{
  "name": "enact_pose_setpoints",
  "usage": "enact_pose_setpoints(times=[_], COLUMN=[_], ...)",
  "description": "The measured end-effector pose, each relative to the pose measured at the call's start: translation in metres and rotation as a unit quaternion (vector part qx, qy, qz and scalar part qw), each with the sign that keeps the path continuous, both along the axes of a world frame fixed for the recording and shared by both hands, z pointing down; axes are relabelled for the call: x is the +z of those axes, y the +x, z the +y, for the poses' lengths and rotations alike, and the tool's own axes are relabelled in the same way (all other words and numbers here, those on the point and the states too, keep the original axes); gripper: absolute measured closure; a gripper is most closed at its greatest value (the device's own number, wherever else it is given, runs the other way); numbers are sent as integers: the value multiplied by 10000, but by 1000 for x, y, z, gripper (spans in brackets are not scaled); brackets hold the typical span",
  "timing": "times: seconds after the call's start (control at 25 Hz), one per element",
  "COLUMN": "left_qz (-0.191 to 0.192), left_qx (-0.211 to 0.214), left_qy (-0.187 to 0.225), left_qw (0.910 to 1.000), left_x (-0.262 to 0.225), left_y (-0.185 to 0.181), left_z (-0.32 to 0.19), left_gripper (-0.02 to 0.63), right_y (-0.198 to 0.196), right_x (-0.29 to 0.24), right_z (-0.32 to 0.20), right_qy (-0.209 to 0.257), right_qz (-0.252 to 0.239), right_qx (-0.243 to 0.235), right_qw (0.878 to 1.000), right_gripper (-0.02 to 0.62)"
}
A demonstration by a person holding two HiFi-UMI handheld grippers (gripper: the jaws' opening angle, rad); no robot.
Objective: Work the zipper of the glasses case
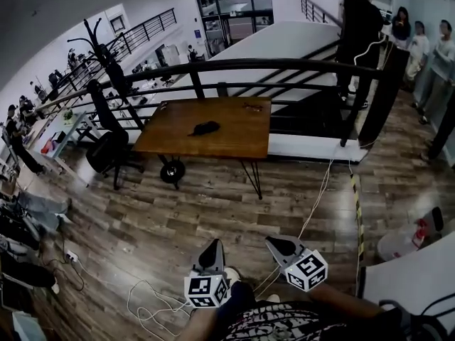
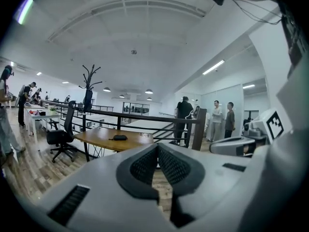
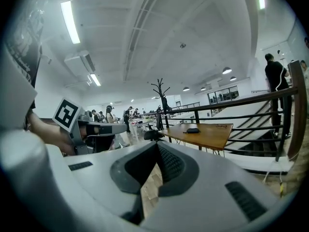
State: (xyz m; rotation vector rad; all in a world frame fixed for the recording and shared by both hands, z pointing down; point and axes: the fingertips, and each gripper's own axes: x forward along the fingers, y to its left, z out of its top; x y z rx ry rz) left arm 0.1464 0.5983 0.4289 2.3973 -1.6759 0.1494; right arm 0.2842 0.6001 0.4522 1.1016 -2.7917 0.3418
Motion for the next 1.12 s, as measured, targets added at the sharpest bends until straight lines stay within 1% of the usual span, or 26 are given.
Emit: enact_pose_setpoints(times=[0.16, 0.28, 0.44, 0.56, 0.72, 0.92, 1.04, 1.12], left_qz=[157, 270, 367, 398, 409, 366, 416, 570], left_qx=[-28, -110, -178, -57, 195, 483, 443, 312], left_qy=[-76, -120, -20, 31, -17, -14, 27, -13], left_qw=[9998, 9995, 9992, 9992, 9990, 9982, 9981, 9979], left_x=[11, 14, 8, 1, 5, 6, 8, 10], left_y=[-18, -44, -82, -105, -129, -162, -186, -200], left_z=[-28, -59, -106, -144, -190, -247, -275, -290], left_gripper=[598, 598, 598, 598, 598, 598, 598, 598], right_y=[-18, -38, -71, -98, -130, -169, -188, -190], right_x=[8, 6, -1, -8, -10, -13, -13, -14], right_z=[-27, -56, -97, -132, -178, -232, -257, -272], right_qy=[-121, -139, -79, -66, -79, -43, -27, -62], right_qz=[183, 286, 368, 417, 468, 382, 360, 374], right_qx=[-50, -61, -59, 10, 151, 381, 476, 551], right_qw=[9997, 9995, 9993, 9991, 9988, 9985, 9982, 9978], right_gripper=[598, 598, 599, 599, 598, 600, 598, 599])
